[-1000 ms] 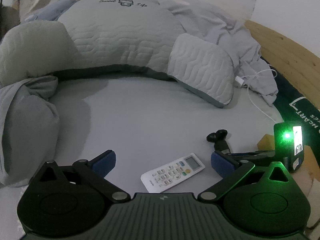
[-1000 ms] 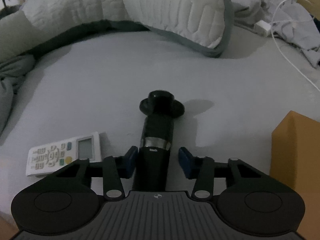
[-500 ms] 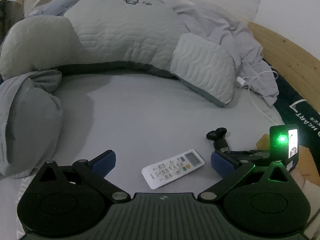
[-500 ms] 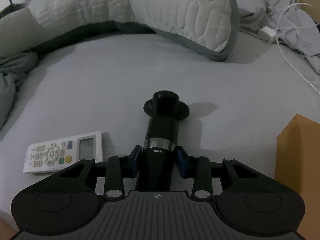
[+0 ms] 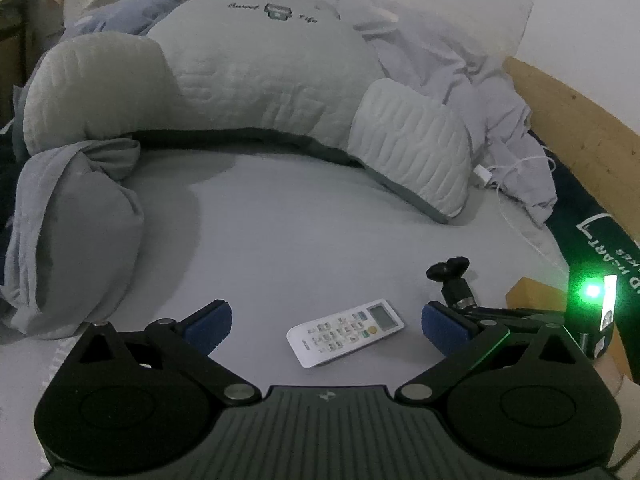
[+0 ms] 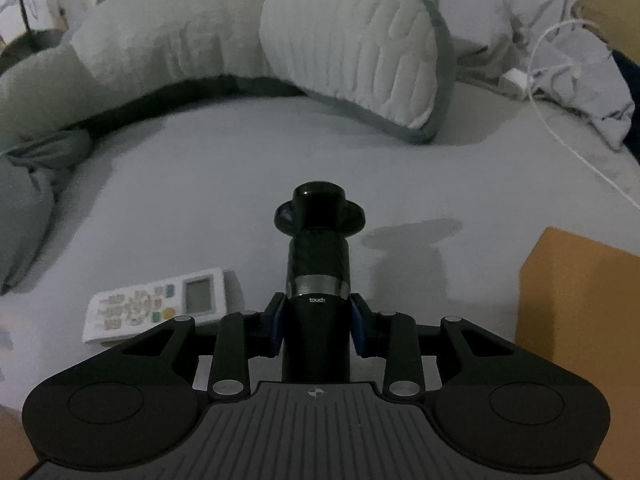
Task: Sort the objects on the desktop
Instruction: 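Lift the black stick device with the right tool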
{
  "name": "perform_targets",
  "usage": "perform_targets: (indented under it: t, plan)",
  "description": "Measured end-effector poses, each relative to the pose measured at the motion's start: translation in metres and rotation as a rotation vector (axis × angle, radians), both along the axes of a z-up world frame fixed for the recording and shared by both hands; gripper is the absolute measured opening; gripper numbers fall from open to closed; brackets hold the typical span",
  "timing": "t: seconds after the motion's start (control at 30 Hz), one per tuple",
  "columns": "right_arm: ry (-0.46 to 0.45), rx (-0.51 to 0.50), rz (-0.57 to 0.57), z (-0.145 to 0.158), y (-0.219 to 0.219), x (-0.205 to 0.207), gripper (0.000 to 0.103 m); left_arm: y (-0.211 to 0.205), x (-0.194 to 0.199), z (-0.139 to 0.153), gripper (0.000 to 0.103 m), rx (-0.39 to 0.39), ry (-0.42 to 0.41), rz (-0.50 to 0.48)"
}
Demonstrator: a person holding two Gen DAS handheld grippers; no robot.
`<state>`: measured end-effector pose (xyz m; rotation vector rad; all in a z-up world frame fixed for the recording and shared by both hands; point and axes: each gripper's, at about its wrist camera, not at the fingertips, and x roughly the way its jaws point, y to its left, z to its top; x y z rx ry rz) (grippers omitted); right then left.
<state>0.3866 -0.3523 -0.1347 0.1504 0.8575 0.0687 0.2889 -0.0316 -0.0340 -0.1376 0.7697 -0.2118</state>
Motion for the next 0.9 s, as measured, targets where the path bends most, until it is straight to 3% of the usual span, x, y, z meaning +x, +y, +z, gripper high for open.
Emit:
perform_targets:
  t: [0.63, 0.9]
  plan:
    - [-0.184, -0.038, 0.059, 0.130, 0.019, -0.076, 0.036, -0.010, -0.046, 0.061, 0.103, -0.043, -0.096, 0.003]
    - [-0.282, -0.030, 0.119, 0.191, 0.034, -0.114, 0.036, -0.004, -0.074, 0.103, 0.103, -0.047, -0.186, 0.020]
